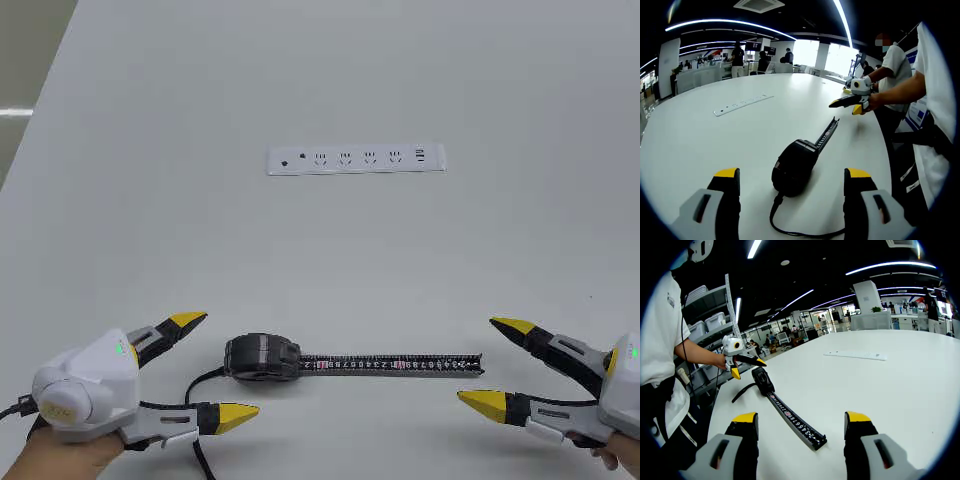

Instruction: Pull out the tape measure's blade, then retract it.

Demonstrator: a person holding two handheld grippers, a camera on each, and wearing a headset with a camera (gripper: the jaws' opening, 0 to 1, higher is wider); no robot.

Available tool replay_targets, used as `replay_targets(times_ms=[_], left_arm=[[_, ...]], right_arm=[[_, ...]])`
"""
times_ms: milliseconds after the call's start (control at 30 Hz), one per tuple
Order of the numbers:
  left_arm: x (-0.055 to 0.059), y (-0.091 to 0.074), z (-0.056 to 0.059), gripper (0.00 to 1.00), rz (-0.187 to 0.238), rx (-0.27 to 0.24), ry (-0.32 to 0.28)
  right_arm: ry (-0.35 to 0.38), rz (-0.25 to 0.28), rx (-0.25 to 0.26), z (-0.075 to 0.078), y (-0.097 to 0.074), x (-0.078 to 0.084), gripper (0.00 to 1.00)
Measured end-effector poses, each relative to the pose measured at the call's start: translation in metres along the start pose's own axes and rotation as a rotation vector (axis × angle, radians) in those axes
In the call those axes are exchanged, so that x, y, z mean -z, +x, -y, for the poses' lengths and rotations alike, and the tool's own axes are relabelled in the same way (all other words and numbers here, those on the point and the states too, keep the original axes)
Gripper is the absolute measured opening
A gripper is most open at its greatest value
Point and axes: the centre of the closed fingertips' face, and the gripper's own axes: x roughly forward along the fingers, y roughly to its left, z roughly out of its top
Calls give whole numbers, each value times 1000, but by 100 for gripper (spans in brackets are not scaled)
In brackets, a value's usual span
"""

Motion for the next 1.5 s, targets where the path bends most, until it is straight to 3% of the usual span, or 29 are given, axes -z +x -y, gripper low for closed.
replay_targets(times_ms=[300, 567, 833, 1000, 1067, 1167, 1500], left_arm=[[4, -18, 4, 85, 2, -43, -35], [10, -29, 12, 85, 5, -65, -57], [10, -44, 13, 85, 30, -92, -88], [14, -53, 17, 85, 23, -103, -88], [10, -56, 21, 85, 27, -109, -93], [10, -59, 19, 85, 29, -118, -96], [17, -64, 31, 85, 35, -124, -99]], right_arm=[[24, -21, 68, -2, -17, 6, 71], [41, -7, 118, -7, -32, -2, 73], [32, -18, 140, -22, -39, 0, 74], [34, -10, 155, -29, -44, 3, 74], [37, -9, 160, -32, -46, 4, 74], [39, -9, 170, -36, -50, 7, 74], [63, 7, 200, -54, -59, 15, 75]])
